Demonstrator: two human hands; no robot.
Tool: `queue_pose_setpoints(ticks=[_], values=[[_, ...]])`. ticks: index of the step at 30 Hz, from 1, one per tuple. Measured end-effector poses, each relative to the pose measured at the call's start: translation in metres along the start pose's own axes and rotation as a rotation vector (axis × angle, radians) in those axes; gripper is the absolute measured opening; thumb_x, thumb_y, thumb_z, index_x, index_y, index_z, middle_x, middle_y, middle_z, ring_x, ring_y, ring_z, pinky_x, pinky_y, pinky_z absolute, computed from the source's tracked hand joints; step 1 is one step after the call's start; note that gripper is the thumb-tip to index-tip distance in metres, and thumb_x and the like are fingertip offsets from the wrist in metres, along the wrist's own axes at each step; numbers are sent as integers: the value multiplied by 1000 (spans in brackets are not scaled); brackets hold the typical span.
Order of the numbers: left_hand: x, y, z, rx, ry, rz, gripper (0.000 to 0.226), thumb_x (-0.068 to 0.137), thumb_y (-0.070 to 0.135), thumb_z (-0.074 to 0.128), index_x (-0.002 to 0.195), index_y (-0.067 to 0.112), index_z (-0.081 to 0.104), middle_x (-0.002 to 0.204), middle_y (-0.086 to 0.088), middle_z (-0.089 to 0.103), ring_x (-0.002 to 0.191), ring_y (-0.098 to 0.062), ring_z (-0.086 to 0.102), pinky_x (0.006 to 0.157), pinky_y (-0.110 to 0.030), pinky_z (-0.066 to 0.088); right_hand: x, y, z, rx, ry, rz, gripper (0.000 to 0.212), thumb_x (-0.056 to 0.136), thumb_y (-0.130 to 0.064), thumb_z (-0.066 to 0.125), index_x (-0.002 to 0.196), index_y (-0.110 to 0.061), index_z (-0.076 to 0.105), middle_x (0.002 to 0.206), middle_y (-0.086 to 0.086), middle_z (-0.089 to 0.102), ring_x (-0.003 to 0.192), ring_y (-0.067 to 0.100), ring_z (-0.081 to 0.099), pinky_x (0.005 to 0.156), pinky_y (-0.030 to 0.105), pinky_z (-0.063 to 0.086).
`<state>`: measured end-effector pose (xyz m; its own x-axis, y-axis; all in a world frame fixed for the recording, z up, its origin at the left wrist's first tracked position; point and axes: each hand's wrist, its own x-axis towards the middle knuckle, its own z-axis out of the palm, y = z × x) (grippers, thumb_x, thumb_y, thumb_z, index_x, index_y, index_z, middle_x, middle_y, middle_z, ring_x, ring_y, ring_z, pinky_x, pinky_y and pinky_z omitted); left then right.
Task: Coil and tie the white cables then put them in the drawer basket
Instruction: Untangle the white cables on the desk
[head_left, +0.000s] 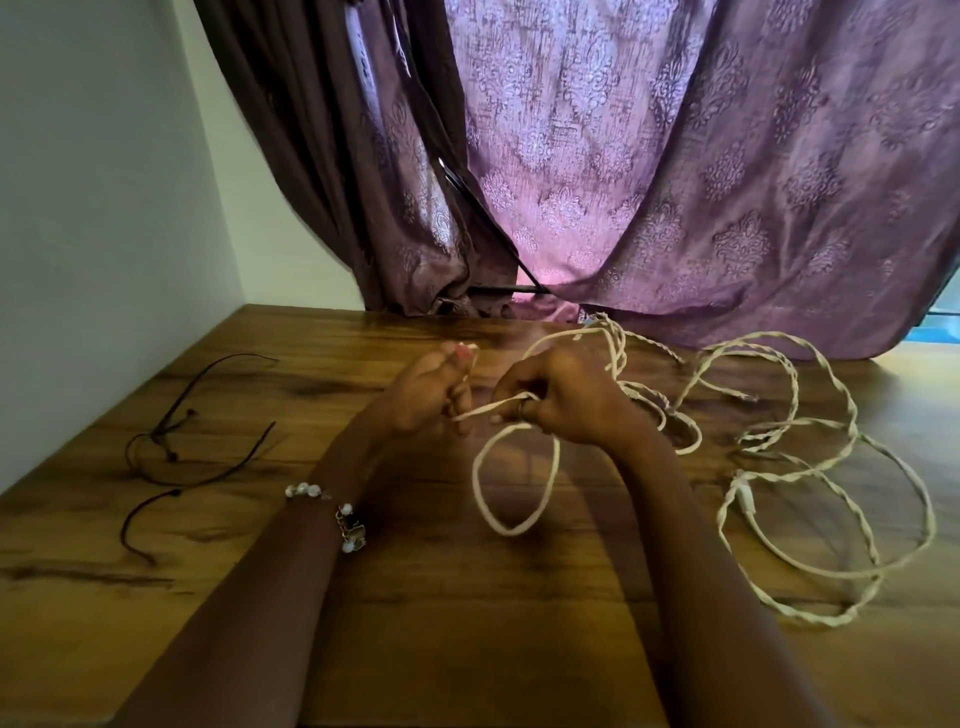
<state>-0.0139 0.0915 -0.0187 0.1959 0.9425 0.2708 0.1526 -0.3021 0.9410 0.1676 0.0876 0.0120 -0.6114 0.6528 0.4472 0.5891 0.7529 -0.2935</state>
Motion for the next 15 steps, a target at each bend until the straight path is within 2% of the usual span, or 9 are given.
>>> queue_pose_setpoints(ticks=[2,4,6,8,11,13,15], values=[[-2,0,3,114,-86,17,41,103,32,31,71,12,48,46,3,45,37,-8,39,40,-20,34,-2,4,-8,35,68,24,16,67,-18,85,80,-17,77,64,-9,65,50,-3,52,52,22,40],[-2,2,2,141,-146,20,39,98,39,36,72,16,52,48,3,41,39,-9,35,41,-20,31,-6,11,-14,-20,92,40,20,65,-10,84,82,-15,76,72,-3,70,53,-4,49,55,18,41],[-2,4,-1,128,-228,-8,40,96,40,39,71,14,55,47,1,36,38,-11,29,41,-18,25,-11,17,-23,-108,111,104,20,66,-11,83,84,-16,75,78,-1,71,60,6,57,60,22,43],[-3,4,-4,11,-298,-56,42,97,38,42,70,9,54,45,-1,29,38,-8,22,41,-18,17,-16,20,-27,-213,110,197,16,73,-18,80,88,-20,73,85,-2,71,74,18,64,66,30,49],[-4,5,-11,-262,-244,-127,37,95,30,40,71,2,47,38,3,22,32,-3,17,41,-12,13,-17,24,-26,-441,106,322,11,84,-26,69,94,-26,72,97,3,70,95,29,63,73,35,48],[-3,5,-16,-456,-203,-168,37,96,29,37,71,3,44,36,6,21,28,-3,15,41,-11,12,-17,25,-27,-491,158,417,11,84,-31,68,95,-31,73,99,6,70,98,32,61,74,36,47],[0,3,-21,-593,-163,-204,37,98,30,33,70,7,42,35,7,22,26,-3,16,40,-10,12,-18,27,-28,-493,194,436,18,79,-40,72,94,-30,73,97,7,71,97,33,62,76,36,47]])
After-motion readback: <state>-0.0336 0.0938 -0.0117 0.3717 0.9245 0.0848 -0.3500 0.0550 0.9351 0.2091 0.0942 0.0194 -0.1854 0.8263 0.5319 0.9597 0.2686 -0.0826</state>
